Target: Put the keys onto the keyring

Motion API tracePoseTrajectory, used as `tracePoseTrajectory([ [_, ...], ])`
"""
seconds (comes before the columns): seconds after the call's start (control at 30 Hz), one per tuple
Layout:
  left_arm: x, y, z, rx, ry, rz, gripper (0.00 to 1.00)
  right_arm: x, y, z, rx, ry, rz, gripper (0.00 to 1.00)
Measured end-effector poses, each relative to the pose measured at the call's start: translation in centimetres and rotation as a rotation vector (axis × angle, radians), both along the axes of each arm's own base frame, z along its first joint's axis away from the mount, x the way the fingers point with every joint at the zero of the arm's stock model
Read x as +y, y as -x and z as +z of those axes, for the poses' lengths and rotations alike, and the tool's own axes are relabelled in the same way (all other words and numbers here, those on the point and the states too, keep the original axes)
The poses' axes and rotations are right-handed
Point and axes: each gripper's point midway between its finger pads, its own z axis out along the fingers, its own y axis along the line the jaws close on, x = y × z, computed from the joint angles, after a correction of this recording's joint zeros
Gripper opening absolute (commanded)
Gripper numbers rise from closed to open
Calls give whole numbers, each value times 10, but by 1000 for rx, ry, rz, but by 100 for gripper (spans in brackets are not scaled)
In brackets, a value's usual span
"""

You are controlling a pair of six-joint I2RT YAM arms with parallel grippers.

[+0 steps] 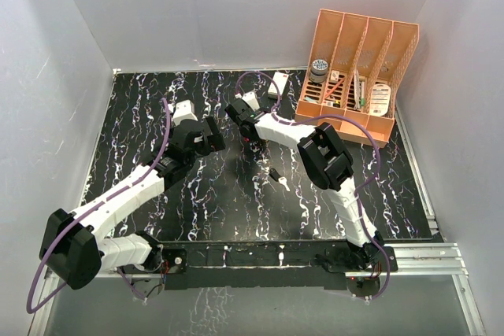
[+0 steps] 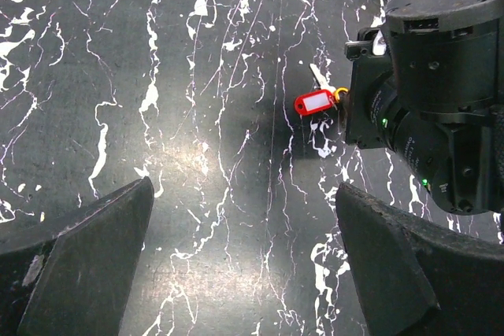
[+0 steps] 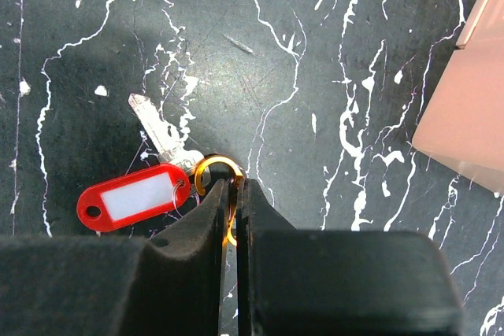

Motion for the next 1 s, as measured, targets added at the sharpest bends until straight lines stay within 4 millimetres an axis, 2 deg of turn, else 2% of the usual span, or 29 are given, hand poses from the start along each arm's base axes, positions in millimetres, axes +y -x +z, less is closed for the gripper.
tracePoseTrajectory([
  [1.0,3,3,1,3,-5,5,99,-3,3,3,-23,-12,-51,0],
])
